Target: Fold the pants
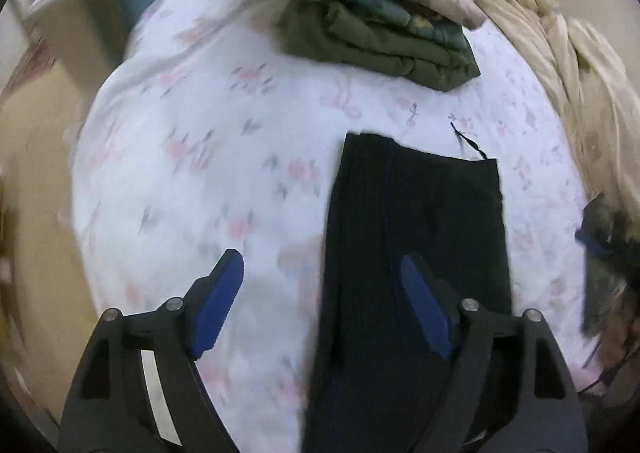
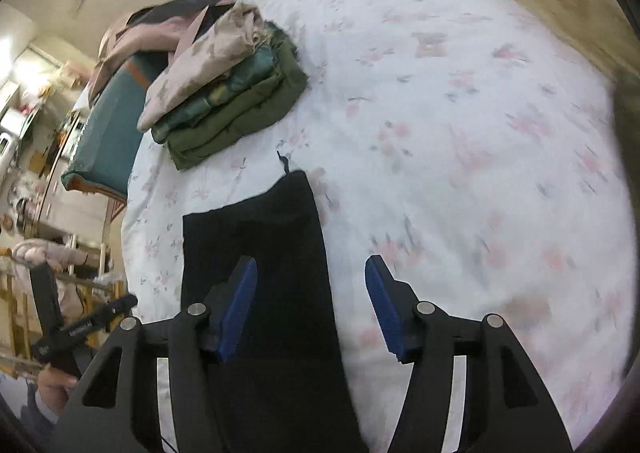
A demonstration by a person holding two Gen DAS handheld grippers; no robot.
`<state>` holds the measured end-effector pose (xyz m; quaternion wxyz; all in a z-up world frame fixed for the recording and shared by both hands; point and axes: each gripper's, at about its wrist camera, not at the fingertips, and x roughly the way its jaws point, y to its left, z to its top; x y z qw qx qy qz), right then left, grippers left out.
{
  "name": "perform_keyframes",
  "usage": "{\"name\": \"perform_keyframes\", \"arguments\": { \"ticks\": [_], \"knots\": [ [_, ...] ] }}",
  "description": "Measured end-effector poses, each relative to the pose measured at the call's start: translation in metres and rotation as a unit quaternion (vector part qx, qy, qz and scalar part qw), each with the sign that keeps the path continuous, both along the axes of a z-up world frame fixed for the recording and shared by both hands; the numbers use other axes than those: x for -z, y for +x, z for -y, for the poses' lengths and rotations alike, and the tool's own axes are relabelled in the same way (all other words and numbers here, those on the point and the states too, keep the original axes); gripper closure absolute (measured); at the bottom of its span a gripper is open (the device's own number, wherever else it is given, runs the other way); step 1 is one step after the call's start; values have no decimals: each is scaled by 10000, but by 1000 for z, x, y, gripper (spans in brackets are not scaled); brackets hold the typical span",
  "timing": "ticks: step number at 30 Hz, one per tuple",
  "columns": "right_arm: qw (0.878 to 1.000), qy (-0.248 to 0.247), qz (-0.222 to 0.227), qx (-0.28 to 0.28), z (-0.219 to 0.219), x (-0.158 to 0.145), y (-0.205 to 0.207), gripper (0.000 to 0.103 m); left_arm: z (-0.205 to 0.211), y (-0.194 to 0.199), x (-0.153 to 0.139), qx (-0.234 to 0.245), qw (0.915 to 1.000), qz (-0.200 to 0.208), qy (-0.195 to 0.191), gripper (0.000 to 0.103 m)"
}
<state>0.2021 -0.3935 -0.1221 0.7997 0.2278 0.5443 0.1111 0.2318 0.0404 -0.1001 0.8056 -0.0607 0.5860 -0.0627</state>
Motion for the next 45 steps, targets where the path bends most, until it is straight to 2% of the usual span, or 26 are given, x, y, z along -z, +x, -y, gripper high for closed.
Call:
{"name": "perform_keyframes", "arguments": {
  "ticks": [1, 3, 8, 10, 12, 14, 16, 17, 19, 20, 23, 24, 28, 30, 33, 35, 36, 38, 39, 41, 45],
  "knots": [
    [9999, 47, -20, -163, -3, 8, 13, 44, 6, 13, 12, 191, 9996, -44, 185, 25],
    [9987, 18, -39, -502, -14, 22, 33, 44, 11, 28, 27, 459, 9986, -88, 256, 25],
    [9944, -134, -27, -1051, -35, 49, 71, 44, 20, 71, 43, 755, 9970, -111, -134, 25],
    [9933, -185, -52, -1140, -43, 58, 85, 46, 24, 88, 53, 927, 9956, -162, -54, 25],
    [9932, -220, -108, -1134, -43, 67, 94, 46, 24, 97, 59, 949, 9952, -205, 77, 31],
    [9934, -90, -287, -1108, -42, 81, 104, 46, 24, 107, 70, 1006, 9936, -502, -66, 32],
    [9913, 7, -355, -1266, -47, 92, 111, 48, 26, 112, 72, 1183, 9913, -531, -207, 32],
    [9903, -59, -375, -1338, -49, 94, 111, 49, 28, 112, 72, 1365, 9892, -486, -231, 36],
    [9877, -450, -197, -1486, -58, 94, 112, 50, 33, 113, 73, 1694, 9837, -489, -357, 53],
    [9842, -623, -63, -1659, -65, 92, 111, 51, 34, 113, 73, 1775, 9811, -555, -538, 73],
    [9785, -606, -113, -1971, -77, 96, 114, 76, 40, 110, 68, 1948, 9778, -560, -540, 86],
    [9776, -688, -57, -1987, -78, 94, 114, 83, 42, 111, 66, 2028, 9769, -509, -452, 87],
    [9718, -964, 290, -2134, -87, 74, 123, 87, 52, 118, 51, 2117, 9766, -354, -110, 89],
    [9715, -1009, 557, -2070, -85, 52, 132, 88, 56, 127, 25, 2135, 9769, 33, 45, 89],
    [9685, -1040, 1126, -1964, -78, 15, 138, 88, 53, 134, -11, 2138, 9744, 695, 70, 89],
    [9657, -1047, 1294, -1992, -73, 0, 136, 88, 51, 129, -33, 2263, 9674, 1136, 42, 89],
    [9631, -1103, 1346, -2053, -72, -3, 134, 88, 52, 124, -36, 2374, 9637, 1220, 103, 89],
    [9564, -1173, 1489, -2223, -70, -9, 121, 88, 54, 107, -38, 2631, 9549, 1335, 320, 89],
    [9540, -1173, 1550, -2284, -70, -11, 114, 88, 53, 100, -37, 2640, 9550, 1299, 366, 89],
    [9497, -1191, 1581, -2428, -70, -14, 96, 88, 52, 86, -38, 2623, 9561, 1281, 246, 89],
    [9484, -1201, 1549, -2493, -65, -21, 52, 88, 52, 44, -53, 2945, 9423, 1566, 269, 89]
  ]
}}
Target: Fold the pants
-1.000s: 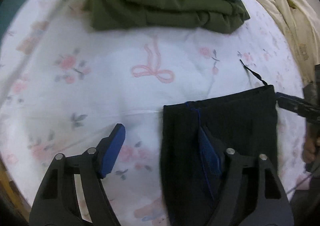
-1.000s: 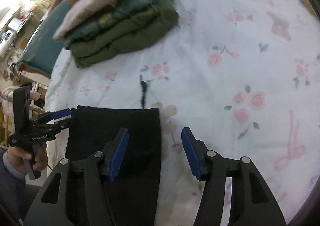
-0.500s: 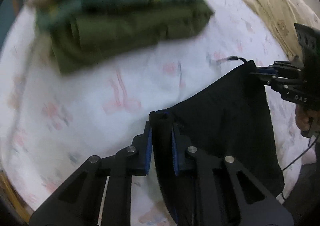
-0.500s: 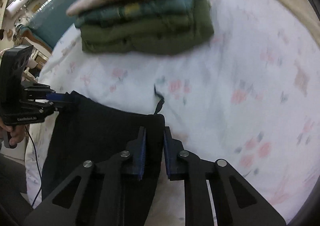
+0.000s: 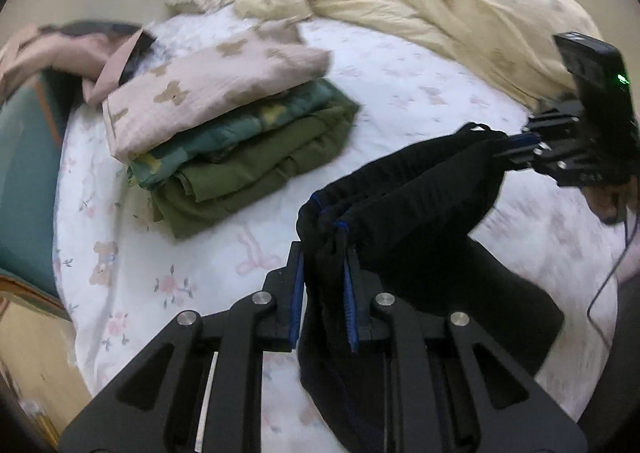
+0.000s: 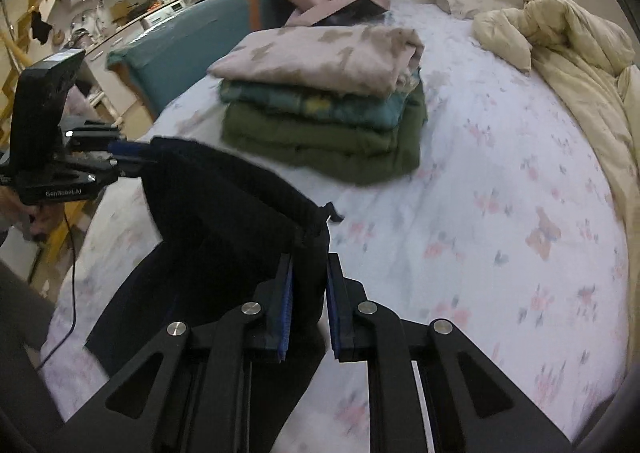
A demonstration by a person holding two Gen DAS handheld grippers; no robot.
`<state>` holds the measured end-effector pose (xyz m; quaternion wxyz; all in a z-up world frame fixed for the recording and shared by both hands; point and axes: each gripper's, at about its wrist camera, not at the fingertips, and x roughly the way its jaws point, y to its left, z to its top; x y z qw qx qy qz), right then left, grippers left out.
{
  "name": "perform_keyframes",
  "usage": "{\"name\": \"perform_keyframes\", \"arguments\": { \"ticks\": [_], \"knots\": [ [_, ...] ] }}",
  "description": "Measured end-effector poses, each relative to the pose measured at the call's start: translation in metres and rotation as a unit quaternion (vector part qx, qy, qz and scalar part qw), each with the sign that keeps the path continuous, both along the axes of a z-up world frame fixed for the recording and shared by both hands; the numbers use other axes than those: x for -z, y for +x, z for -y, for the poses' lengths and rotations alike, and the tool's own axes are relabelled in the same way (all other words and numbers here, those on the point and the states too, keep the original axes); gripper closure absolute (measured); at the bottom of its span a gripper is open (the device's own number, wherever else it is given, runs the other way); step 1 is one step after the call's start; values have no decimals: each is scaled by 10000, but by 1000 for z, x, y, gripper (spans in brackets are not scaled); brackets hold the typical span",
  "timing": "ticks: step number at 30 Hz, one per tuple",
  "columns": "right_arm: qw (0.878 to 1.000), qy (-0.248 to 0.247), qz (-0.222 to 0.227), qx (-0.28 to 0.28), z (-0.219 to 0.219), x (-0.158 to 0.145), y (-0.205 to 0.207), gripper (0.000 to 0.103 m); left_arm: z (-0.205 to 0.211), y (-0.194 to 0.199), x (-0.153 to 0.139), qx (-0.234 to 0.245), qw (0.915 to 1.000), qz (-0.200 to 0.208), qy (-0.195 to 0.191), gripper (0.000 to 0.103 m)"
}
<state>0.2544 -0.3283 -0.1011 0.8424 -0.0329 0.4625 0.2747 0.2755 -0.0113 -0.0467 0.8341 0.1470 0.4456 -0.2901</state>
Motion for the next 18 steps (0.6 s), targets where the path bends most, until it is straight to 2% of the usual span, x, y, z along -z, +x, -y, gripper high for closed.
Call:
{"name": "perform_keyframes", "arguments": {
  "ticks": [3, 7, 9, 12, 14, 15, 16, 17, 18],
  "knots": [
    [9998, 172, 29, 100, 5, -9, -34, 88, 2, -45, -11, 253, 9990, 314, 176, 89],
    [9996, 112, 29, 252, 5, -10, -85, 88, 9, -106, -15, 696, 9948, 599, 444, 89],
    [9992, 222, -187, 272, 7, 0, -110, 88, 10, -127, -5, 815, 9943, 227, 645, 88],
    [9982, -21, -592, 86, -2, 27, -143, 86, 9, -150, 18, 772, 9927, -536, 752, 82],
    [9945, -387, -965, -151, -13, 45, -160, 79, 11, -166, 45, 782, 9837, -1077, 1209, 74],
    [9918, -545, -1128, -251, -16, 52, -167, 73, 10, -172, 56, 768, 9782, -1300, 1425, 64],
    [9888, -678, -1293, -319, -17, 58, -174, 68, 7, -177, 68, 747, 9715, -1557, 1624, 60],
    [9863, -702, -1457, -335, -14, 62, -181, 58, 1, -181, 77, 647, 9660, -1737, 1803, 59],
    [9846, -651, -1589, -335, -10, 63, -187, 55, -8, -182, 80, 503, 9644, -1857, 1814, 59]
  ]
}}
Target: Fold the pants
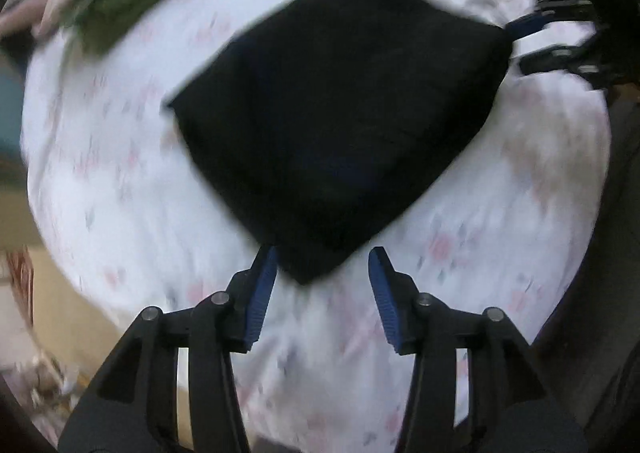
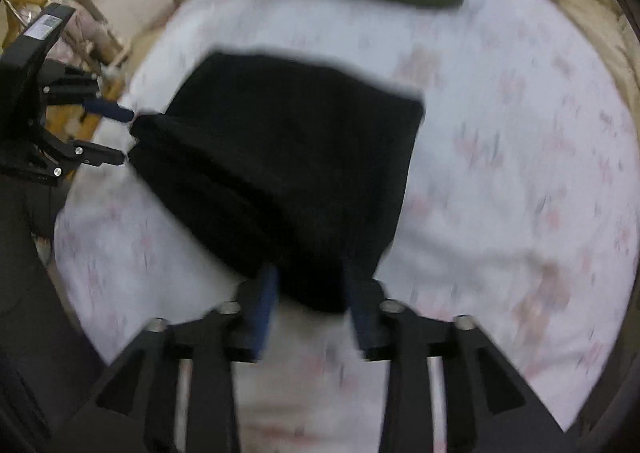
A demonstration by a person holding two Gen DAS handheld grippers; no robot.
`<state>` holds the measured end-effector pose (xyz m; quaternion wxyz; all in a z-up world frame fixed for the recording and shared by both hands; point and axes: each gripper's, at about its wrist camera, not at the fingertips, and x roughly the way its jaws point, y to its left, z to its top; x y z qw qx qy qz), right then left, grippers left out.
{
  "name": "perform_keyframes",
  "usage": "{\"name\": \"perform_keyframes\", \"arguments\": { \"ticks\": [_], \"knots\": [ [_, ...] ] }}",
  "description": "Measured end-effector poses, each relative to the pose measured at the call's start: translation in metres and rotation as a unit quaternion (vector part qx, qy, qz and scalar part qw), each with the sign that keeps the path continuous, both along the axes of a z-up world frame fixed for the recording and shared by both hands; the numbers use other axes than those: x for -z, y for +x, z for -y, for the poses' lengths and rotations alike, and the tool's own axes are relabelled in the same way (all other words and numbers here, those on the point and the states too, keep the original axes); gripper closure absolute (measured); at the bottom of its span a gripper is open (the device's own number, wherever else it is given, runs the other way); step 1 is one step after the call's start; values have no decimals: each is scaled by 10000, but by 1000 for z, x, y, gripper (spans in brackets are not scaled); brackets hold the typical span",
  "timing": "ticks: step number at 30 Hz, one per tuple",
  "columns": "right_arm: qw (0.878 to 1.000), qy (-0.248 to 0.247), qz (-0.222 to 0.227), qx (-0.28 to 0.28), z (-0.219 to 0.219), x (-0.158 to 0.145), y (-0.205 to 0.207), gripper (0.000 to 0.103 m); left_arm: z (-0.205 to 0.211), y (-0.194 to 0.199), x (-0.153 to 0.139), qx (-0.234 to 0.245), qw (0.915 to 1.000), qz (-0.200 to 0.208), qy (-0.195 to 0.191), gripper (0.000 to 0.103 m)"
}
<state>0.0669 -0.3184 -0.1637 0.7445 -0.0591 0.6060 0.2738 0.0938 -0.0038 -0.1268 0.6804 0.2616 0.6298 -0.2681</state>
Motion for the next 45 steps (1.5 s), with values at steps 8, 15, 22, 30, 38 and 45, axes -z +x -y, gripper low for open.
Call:
{"name": "perform_keyframes", "arguments": {
  "ticks": [8, 15, 22, 30, 38, 45],
  "knots": [
    [9899, 580, 976, 845, 16, -46, 17, 57, -25, 49, -44, -2023, 9676, 639, -1370, 60],
    [9961, 438, 487, 596, -24, -5, 39, 74, 6, 57, 18, -2098, 9716, 208, -1077, 60],
    [9972, 336, -223, 635, -14, 18, 40, 76, -17, 59, 29, -2679, 9561, -427, -1111, 49],
    [9766, 1129, 127, 1827, 38, 3, 95, 51, -52, 115, 3, -3195, 9383, 701, -1125, 36],
    [9719, 1362, -236, 1905, 42, 34, 132, 51, -56, 142, 22, -3475, 9202, 250, -1786, 36],
    [9623, 1815, -463, 1971, 49, 43, 149, 51, -44, 155, 39, -3071, 9354, 21, -1751, 36]
  ]
}}
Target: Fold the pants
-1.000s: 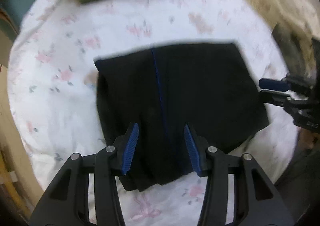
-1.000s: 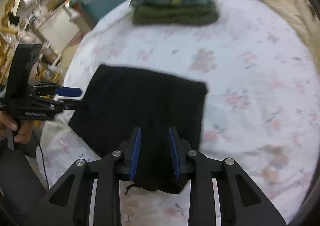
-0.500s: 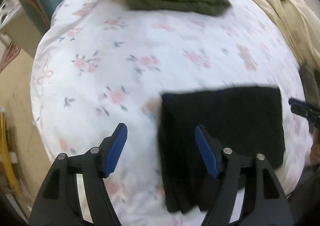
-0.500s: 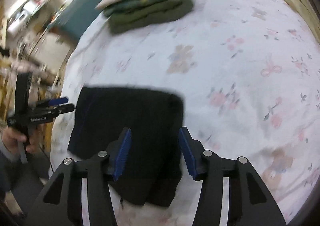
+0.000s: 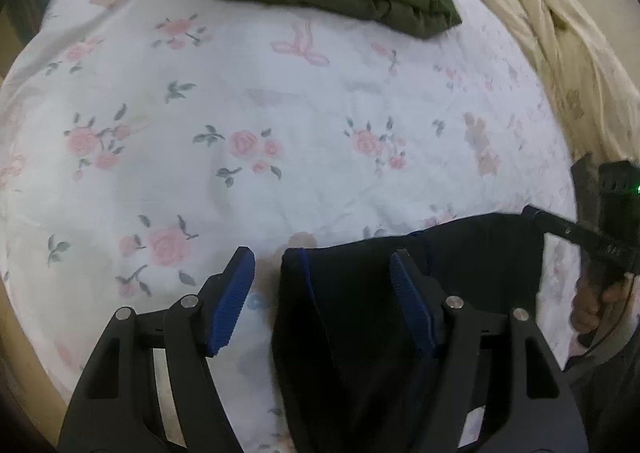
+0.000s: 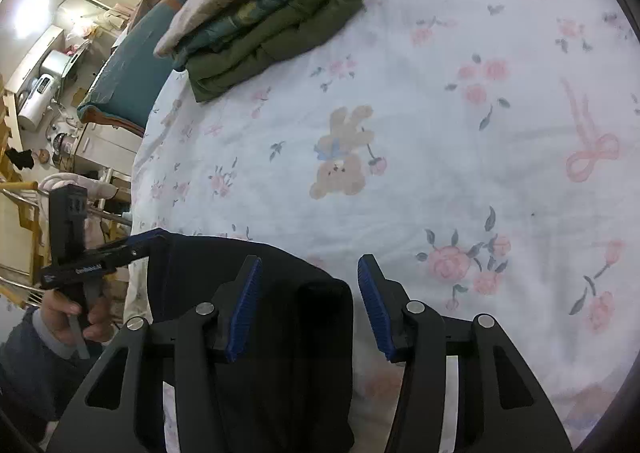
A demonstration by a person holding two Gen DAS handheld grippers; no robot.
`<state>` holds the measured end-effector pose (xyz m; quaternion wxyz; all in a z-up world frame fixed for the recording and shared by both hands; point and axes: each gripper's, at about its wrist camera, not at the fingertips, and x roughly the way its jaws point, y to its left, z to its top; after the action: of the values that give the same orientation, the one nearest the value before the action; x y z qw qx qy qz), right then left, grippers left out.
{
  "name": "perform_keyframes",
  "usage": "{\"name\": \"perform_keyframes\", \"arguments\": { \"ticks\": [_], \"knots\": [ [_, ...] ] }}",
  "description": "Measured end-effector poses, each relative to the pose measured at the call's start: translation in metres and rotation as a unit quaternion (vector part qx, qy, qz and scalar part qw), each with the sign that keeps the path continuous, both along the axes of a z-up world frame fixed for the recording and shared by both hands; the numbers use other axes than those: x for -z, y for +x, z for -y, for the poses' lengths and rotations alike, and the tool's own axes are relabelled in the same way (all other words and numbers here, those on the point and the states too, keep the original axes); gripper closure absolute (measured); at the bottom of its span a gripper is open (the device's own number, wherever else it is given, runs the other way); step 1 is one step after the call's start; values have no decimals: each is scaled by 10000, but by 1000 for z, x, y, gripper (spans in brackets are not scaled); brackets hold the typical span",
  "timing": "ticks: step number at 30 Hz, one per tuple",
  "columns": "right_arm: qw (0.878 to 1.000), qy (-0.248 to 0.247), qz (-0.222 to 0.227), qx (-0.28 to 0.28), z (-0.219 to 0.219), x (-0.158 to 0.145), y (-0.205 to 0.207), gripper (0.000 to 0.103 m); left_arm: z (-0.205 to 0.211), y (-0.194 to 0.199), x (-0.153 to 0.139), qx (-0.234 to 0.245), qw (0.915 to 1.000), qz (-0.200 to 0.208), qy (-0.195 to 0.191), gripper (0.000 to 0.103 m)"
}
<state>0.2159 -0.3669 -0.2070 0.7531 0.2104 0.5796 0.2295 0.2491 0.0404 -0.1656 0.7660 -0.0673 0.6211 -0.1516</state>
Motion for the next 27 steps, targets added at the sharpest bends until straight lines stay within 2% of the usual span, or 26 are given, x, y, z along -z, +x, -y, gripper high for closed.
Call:
{"name": "perform_keyframes", "arguments": {
  "ticks": [2, 4, 6, 7, 8, 9, 10, 11, 13, 15, 16, 18, 19, 20, 21, 22, 23, 26, 27],
  "knots": [
    [9999, -64, -72, -135, -4, 5, 1, 51, 1, 0, 6, 134, 9999, -41, 63, 37],
    [9992, -254, -95, -285, -10, 9, 1, 51, 3, -1, 6, 336, 9994, -11, 39, 47],
    [9986, -394, -32, -349, -12, 9, 0, 53, 8, 1, 5, 561, 9984, 48, 100, 69],
    [9986, -345, -26, -405, -13, 10, 2, 57, 9, 2, 5, 641, 9979, 18, 12, 74],
    [9980, -352, 12, -522, -17, 8, 3, 71, 12, 2, 4, 756, 9971, 4, 0, 83],
    [9964, -478, 83, -699, -22, 5, 3, 90, 15, 1, 3, 856, 9963, 48, 2, 92],
    [9922, -693, 304, -993, -31, -2, 0, 91, 20, -3, 0, 1037, 9945, 126, -2, 93],
    [9863, -852, 604, -1275, -40, -11, -5, 92, 28, -10, -8, 1282, 9909, 364, 187, 94],
    [9824, -873, 851, -1415, -45, -27, -9, 92, 38, -18, -23, 1482, 9863, 687, 245, 94],
    [9804, -962, 1126, -1301, -42, -39, -7, 92, 40, -15, -33, 1553, 9822, 979, 389, 94],
    [9795, -1029, 1307, -1140, -37, -45, -5, 92, 35, -10, -40, 1397, 9822, 1192, 400, 94],
    [9801, -908, 1637, -662, -24, -56, -1, 92, 25, 1, -51, 1130, 9830, 1433, 181, 94],
    [9793, -911, 1727, -527, -21, -58, 2, 92, 22, 5, -60, 1070, 9795, 1701, 119, 94],
    [9783, -882, 1796, -542, -21, -60, 2, 92, 24, 4, -64, 1175, 9741, 1918, 233, 94],
    [9768, -913, 1831, -640, -23, -60, 2, 92, 31, 0, -65, 1413, 9648, 2162, 488, 94],
    [9736, -1041, 1881, -764, -25, -59, 0, 92, 37, -9, -61, 1800, 9500, 2411, 839, 94],
    [9719, -1061, 1911, -874, -25, -57, -4, 92, 40, -16, -60, 1996, 9407, 2560, 985, 94],
    [9709, -876, 2017, -943, -8, -56, -19, 92, 39, -35, -64, 2379, 9256, 2813, 865, 94],
    [9720, -829, 1983, -947, -5, -56, -23, 93, 38, -37, -65, 2420, 9254, 2793, 840, 94]
  ]
}}
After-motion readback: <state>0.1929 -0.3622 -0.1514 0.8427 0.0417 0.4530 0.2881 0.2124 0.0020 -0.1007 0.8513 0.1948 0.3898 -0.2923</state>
